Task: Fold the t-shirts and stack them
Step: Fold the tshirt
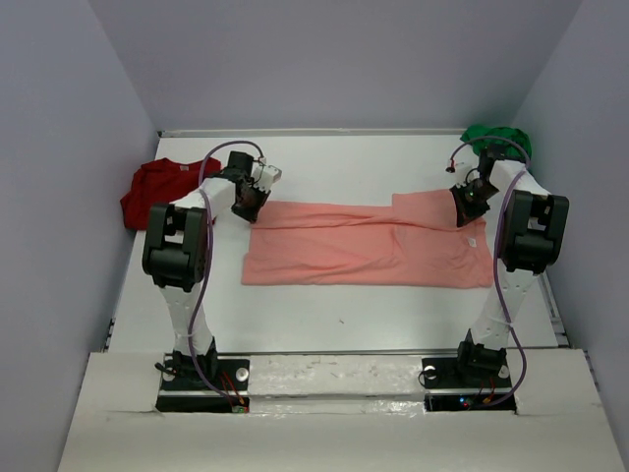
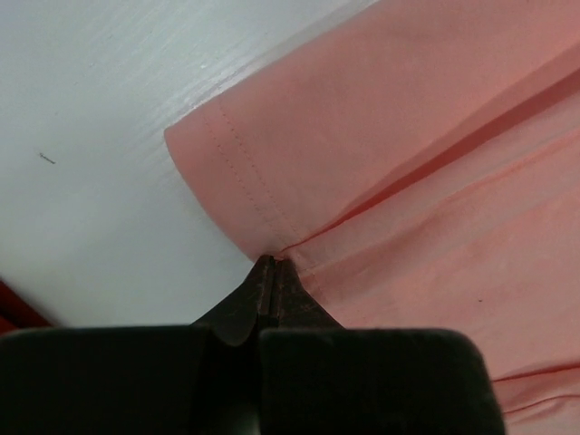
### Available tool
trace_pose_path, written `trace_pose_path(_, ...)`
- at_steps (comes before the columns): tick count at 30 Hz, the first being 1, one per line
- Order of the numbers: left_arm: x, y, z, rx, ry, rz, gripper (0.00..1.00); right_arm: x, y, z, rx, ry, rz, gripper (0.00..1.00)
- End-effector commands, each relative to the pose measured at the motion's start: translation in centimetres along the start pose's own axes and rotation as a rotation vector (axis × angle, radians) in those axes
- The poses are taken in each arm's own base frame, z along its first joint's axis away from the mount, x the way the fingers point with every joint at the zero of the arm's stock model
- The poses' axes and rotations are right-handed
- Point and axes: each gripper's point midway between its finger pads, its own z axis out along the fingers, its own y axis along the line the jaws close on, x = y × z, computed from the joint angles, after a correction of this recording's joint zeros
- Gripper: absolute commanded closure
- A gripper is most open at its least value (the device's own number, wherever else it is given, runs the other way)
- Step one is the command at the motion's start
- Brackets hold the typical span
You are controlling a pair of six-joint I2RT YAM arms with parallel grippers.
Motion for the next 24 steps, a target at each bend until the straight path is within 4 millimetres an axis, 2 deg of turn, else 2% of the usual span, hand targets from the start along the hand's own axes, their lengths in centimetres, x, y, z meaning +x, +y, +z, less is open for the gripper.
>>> trace_pose_path(1, 0.7, 0.5, 0.4, -0.069, 0.044, 0.031, 1.00, 0.9, -0.2, 0.6, 0.016, 0.039, -0.032, 1.00)
trace_pose_path(4, 1.0, 0.5, 0.6, -0.093, 0.070, 0.047, 1.00, 1.0, -0.2, 0.8, 0.015, 0.043, -0.038, 1.00)
trace_pose_path(6, 1.2, 0.5, 0.7, -0.104, 0.090, 0.061, 1.00, 1.1, -0.2, 0.8, 0.017, 0.048, -0.040, 0.96)
trace_pose_path(7, 1.3, 0.6, 0.7, -0.119, 0.099, 0.069, 1.00, 1.2, -0.3, 0.8, 0.018, 0.050, -0.043, 0.87)
trace_pose_path(9, 1.7, 0.7, 0.8, -0.131, 0.117, 0.081, 1.00, 1.3, -0.2, 0.8, 0.014, 0.054, -0.045, 0.76)
trace_pose_path(13, 2.2, 1.7, 0.4, -0.193, 0.146, 0.104, 1.00, 1.3, -0.1, 0.0, 0.019, 0.048, -0.056, 0.63)
trace_pose_path(17, 0.6, 2.1, -1.5, -0.199, 0.106, 0.128, 0.98, 0.1, 0.0, -2.4, 0.037, 0.008, -0.064, 0.55)
trace_pose_path(18, -0.3, 1.0, -1.8, -0.118, 0.067, 0.130, 0.97, -0.3, 0.0, -3.0, 0.039, -0.005, -0.068, 0.54)
trace_pose_path(20, -1.1, 1.0, -3.2, -0.068, 0.035, 0.109, 0.95, -1.4, 0.3, -4.9, 0.036, -0.040, -0.074, 0.52)
trace_pose_path(21, -2.3, 1.5, -4.0, -0.044, -0.009, 0.090, 0.94, -1.5, 0.4, -5.5, 0.035, -0.045, -0.075, 0.49)
trace_pose_path(23, -2.7, 2.1, -5.0, -0.040, -0.013, 0.075, 0.93, -2.2, 0.5, -6.6, 0.037, -0.066, -0.079, 0.47)
trace_pose_path(24, -3.1, 3.0, -5.6, -0.063, -0.025, 0.073, 0.92, -2.7, 0.5, -7.5, 0.042, -0.080, -0.083, 0.42)
